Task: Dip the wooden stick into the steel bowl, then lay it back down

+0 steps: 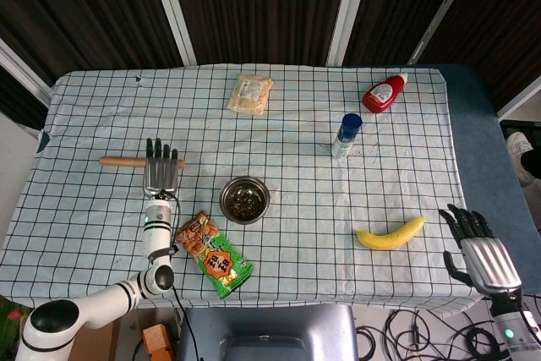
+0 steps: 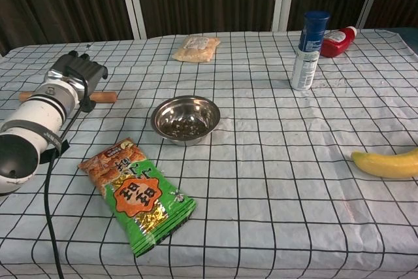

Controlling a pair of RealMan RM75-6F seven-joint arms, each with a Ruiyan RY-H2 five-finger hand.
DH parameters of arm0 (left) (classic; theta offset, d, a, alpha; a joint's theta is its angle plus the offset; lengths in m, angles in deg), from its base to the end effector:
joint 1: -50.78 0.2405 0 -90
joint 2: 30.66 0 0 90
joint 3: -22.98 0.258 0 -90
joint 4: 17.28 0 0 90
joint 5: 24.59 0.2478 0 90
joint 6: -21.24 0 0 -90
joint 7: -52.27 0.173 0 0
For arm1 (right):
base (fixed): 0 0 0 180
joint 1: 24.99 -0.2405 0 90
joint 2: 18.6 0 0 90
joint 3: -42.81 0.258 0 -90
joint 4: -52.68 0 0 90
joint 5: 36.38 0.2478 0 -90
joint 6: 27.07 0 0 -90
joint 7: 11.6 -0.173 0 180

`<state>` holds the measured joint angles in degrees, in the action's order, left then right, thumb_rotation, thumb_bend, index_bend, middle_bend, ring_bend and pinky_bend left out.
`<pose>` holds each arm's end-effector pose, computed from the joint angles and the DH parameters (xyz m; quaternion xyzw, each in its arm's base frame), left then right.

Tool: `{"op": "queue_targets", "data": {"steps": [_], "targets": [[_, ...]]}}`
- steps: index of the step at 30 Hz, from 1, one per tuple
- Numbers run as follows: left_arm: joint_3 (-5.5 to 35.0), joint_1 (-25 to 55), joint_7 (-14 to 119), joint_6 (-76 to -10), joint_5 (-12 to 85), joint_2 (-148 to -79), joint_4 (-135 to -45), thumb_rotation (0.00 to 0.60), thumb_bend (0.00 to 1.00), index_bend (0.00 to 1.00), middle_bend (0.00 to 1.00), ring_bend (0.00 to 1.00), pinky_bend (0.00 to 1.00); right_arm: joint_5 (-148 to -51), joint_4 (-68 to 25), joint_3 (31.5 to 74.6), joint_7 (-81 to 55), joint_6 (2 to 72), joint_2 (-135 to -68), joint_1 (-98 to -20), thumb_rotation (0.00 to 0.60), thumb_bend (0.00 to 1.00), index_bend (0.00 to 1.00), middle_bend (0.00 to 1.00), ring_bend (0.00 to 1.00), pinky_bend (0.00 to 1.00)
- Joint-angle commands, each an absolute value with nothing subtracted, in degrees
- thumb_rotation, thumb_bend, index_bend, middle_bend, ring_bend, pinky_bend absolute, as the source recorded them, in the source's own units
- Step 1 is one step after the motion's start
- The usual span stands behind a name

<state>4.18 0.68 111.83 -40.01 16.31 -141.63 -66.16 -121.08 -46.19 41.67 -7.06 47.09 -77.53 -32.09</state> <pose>-0.1911 0.4625 -0.0845 -0.6815 -0.2502 -0.1385 0.6736 -0.3259 -0.2017 0.1035 0.6551 -0.4342 0.3002 0.5405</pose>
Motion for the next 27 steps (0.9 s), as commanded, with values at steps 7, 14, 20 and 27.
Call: {"op": "queue_targets", "data": {"steps": [7, 14, 20, 27], "targets": [[5.55, -0.75, 111.22, -36.77, 18.35, -144.88, -56.82, 0.6, 0.39, 0.25, 0.19, 0.05, 0.0, -120.92, -46.43, 41.52, -7.05, 46.98, -77.19, -32.0, 0.6, 0.48, 0.0, 0.0, 0.0, 0.0], [6.22, -1.48, 109.37, -32.63, 20.4, -148.48, -46.97, 0.6, 0.4, 0.28, 0.21, 0.07, 0.0, -120.26, -46.51, 41.65, -7.01, 47.06, -76.76, -31.83, 0.6, 0.48, 0.0, 0.0, 0.0, 0.0], [5.96, -2.23, 106.2, -29.53, 22.48, -150.92, -41.18, 0.6, 0.39, 0.32, 0.24, 0.09, 0.0, -119.52, -46.64, 41.87, -6.91, 47.22, -76.4, -31.64, 0.6, 0.48, 0.0, 0.0, 0.0, 0.0], [6.19, -2.38, 102.68, -27.86, 25.71, -153.36, -35.53, 0.6, 0.4, 0.4, 0.28, 0.13, 0.0, -119.4, -47.07, 41.49, -7.53, 46.23, -75.28, -31.8, 0.6, 0.48, 0.0, 0.0, 0.0, 0.0]]}}
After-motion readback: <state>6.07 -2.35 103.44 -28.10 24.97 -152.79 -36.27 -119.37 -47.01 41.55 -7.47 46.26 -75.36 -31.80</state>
